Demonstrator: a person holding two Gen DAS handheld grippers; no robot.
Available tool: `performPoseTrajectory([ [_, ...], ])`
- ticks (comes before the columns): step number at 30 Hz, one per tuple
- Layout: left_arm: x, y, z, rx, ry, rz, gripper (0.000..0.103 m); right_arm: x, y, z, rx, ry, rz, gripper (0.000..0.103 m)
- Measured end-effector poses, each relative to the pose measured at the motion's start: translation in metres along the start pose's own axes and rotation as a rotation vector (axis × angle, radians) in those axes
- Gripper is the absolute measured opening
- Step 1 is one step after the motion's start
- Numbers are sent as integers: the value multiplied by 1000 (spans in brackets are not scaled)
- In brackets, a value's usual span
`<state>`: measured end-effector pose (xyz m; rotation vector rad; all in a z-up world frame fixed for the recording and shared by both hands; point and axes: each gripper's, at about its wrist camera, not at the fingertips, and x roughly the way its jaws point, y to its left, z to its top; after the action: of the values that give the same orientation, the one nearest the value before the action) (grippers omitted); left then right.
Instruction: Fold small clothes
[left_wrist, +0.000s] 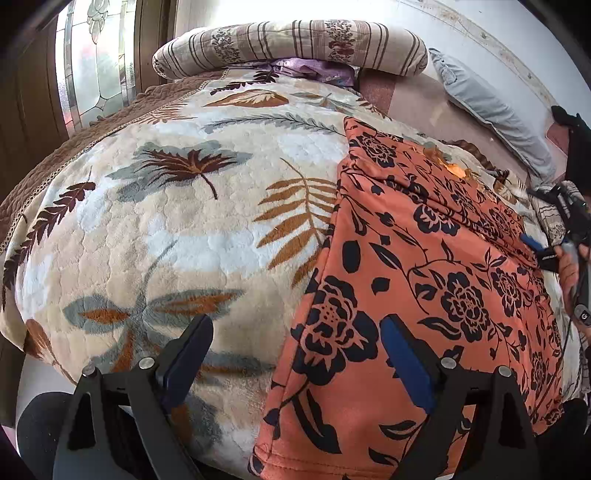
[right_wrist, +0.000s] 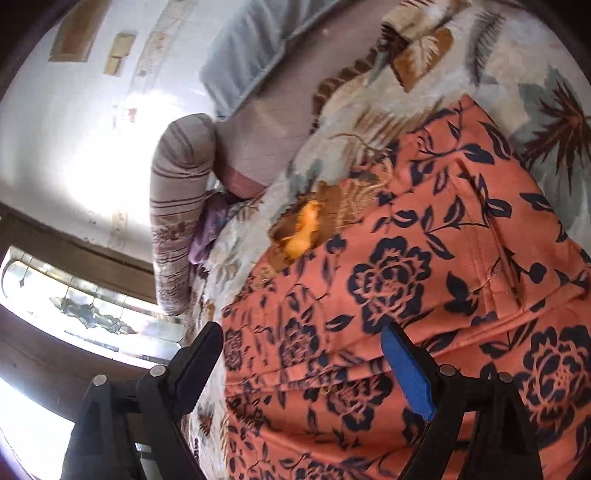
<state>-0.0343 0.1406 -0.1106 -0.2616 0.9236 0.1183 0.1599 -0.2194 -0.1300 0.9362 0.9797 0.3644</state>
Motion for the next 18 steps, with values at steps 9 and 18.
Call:
performPoseTrajectory([
  [9,0,3,10,-74,-25,-1,93,1,-11,-2,43,-25,-35,91],
  [18,-20,-20,8,13,-51,-19,93,-60,12,-42,-75,-23,-19,90],
])
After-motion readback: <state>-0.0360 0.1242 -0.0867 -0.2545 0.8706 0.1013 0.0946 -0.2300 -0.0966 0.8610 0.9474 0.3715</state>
